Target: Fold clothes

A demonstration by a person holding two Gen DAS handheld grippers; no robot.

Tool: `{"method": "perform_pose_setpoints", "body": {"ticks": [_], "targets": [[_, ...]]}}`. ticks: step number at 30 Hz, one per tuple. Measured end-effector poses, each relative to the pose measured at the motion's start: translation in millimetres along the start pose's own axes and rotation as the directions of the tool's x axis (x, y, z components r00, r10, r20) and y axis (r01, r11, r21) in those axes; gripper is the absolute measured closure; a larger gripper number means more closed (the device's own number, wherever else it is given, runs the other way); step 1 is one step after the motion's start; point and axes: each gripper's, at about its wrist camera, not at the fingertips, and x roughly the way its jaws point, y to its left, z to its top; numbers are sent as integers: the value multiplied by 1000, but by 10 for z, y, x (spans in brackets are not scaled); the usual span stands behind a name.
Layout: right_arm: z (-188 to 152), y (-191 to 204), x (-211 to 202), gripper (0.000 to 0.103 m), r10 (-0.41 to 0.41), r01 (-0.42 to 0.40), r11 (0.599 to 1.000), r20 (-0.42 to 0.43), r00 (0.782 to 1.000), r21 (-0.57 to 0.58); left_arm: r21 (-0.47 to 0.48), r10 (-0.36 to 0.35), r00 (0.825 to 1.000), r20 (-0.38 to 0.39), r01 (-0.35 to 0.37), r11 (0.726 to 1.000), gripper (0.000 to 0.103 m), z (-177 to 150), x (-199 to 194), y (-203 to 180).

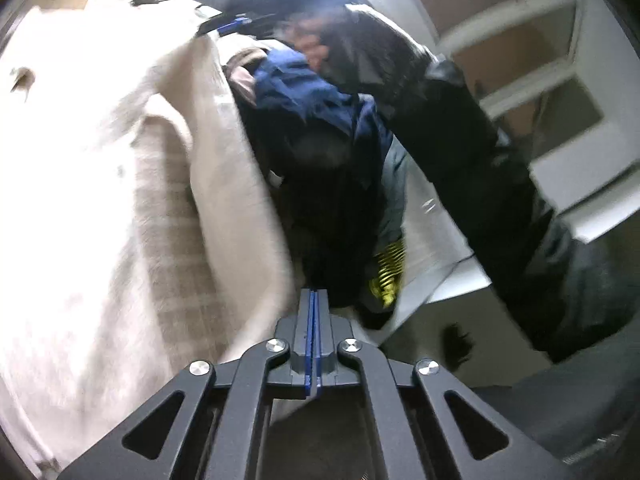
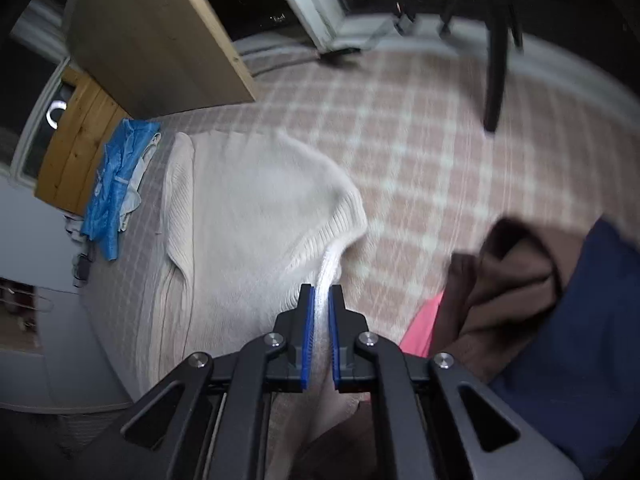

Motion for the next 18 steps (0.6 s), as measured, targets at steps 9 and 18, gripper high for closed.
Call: {"method": "perform_pose_setpoints", "body": {"ticks": [9, 18], "targets": [[-35, 749, 413, 84, -78, 62, 974, -68, 995, -216, -18, 223, 974, -48, -224, 974, 101, -331, -197, 402], [-410, 311, 596, 74, -135, 107, 980, -163, 977, -168, 280, 452, 879, -151, -400, 873, 67, -516, 444, 41]]}}
